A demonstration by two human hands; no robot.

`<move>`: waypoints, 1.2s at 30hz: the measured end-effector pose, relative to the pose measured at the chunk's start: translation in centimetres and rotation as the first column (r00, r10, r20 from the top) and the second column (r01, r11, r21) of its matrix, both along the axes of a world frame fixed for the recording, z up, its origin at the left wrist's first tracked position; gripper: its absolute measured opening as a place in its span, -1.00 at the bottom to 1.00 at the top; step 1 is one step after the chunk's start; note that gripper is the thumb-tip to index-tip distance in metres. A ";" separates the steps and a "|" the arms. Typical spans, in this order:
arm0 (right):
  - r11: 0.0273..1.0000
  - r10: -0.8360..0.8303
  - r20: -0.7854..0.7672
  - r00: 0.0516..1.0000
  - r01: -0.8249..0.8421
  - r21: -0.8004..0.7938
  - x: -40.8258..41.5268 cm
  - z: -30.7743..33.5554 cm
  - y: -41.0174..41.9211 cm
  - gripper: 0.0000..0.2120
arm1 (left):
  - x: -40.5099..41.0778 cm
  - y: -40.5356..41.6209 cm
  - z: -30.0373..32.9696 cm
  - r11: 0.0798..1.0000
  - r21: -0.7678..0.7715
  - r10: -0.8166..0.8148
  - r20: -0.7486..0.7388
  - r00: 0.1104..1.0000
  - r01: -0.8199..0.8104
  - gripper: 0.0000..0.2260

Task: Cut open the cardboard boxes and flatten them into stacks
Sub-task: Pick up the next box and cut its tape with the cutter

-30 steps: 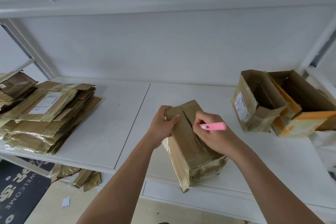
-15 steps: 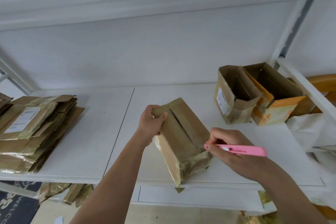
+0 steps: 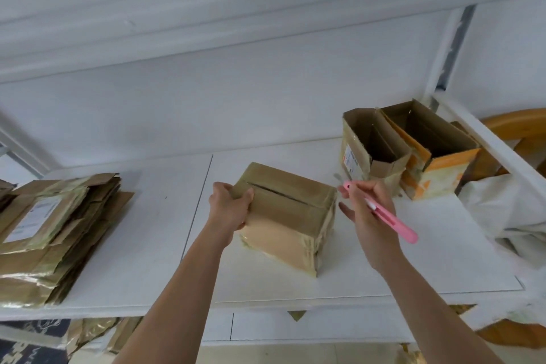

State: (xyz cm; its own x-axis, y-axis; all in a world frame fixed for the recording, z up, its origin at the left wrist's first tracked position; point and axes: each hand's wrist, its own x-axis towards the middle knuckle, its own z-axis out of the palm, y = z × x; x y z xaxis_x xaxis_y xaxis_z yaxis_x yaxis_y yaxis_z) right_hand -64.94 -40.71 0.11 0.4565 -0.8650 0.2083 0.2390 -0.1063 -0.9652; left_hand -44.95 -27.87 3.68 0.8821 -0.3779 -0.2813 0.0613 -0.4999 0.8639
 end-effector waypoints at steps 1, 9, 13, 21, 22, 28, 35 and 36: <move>1.000 -0.016 0.009 1.000 0.016 0.005 0.4 -0.2 0.2 -0.92 | 0.0 0.2 0.2 0.998 0.061 -0.030 0.029 0.999 0.028 -0.63; 0.996 -0.084 0.030 0.996 0.083 0.028 3.3 -0.4 1.2 -0.92 | -1.6 -0.7 0.4 0.776 0.491 -0.604 0.397 0.691 0.396 -0.53; 0.978 -0.168 0.051 0.985 0.159 0.134 3.1 -1.2 1.3 -0.93 | -2.4 -1.2 -1.2 0.632 0.686 -0.718 0.342 0.606 0.361 -0.55; 0.950 -0.149 0.080 0.986 0.120 0.287 2.2 -0.9 2.0 -0.88 | -2.4 -1.4 -1.4 0.598 0.729 -0.734 0.332 0.592 0.333 -0.55; 0.952 -0.146 0.071 0.987 0.120 0.283 2.2 -0.9 2.0 -0.88 | -2.3 -1.4 -1.4 0.597 0.729 -0.735 0.330 0.593 0.335 -0.55; 0.959 -0.134 0.035 0.990 0.121 0.256 2.3 -1.0 2.1 -0.90 | -2.4 -1.2 -1.3 0.598 0.723 -0.734 0.320 0.598 0.347 -0.56; 0.981 -0.143 -0.034 0.989 0.146 0.131 2.4 -0.7 1.8 -0.87 | -2.8 -1.1 -1.9 0.645 0.717 -0.697 0.411 0.588 0.264 -0.56; 0.982 -0.134 -0.037 0.990 0.138 0.128 2.4 -0.7 1.7 -0.88 | -2.9 -1.1 -2.1 0.656 0.712 -0.689 0.429 0.584 0.250 -0.57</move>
